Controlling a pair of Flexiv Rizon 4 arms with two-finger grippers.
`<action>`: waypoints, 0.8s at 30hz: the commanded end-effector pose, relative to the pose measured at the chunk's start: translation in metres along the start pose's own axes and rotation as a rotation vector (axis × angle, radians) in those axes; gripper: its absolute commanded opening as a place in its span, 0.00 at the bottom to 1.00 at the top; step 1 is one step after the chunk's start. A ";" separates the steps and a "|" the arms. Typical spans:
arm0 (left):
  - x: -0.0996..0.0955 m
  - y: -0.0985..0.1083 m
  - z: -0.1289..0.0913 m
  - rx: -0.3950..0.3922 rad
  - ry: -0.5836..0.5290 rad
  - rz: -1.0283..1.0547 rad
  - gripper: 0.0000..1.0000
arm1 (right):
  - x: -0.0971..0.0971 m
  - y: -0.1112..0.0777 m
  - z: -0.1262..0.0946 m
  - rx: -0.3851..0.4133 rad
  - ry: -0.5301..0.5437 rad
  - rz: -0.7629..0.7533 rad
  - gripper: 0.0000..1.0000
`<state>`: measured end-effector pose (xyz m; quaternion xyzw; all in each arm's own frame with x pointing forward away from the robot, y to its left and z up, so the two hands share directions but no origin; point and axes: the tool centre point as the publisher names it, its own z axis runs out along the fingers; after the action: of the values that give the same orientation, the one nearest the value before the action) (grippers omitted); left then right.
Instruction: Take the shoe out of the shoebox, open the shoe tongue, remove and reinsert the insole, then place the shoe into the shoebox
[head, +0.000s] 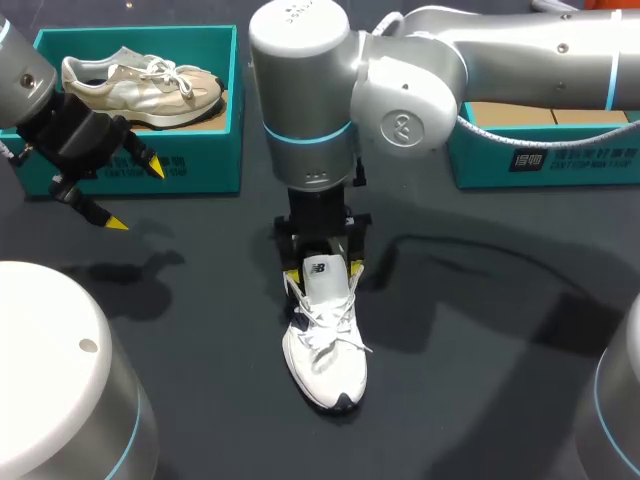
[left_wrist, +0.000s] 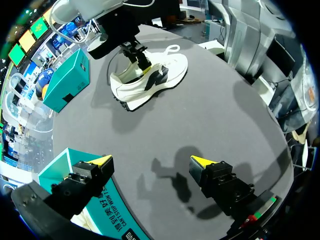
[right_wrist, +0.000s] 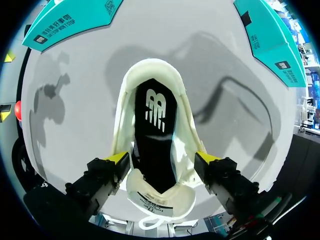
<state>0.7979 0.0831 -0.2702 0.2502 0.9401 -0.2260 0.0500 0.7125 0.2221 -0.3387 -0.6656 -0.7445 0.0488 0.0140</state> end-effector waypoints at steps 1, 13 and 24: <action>0.001 0.000 0.000 -0.002 0.000 0.001 1.00 | 0.000 -0.005 -0.002 -0.008 -0.003 0.002 0.87; 0.001 0.000 0.000 -0.002 0.000 0.001 1.00 | 0.000 -0.017 -0.009 -0.026 -0.021 0.009 0.87; 0.001 0.000 0.000 -0.002 0.000 0.001 1.00 | 0.002 -0.027 -0.009 -0.031 -0.023 0.005 0.86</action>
<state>0.7979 0.0831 -0.2702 0.2502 0.9401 -0.2260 0.0500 0.6906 0.2227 -0.3277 -0.6665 -0.7439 0.0482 -0.0029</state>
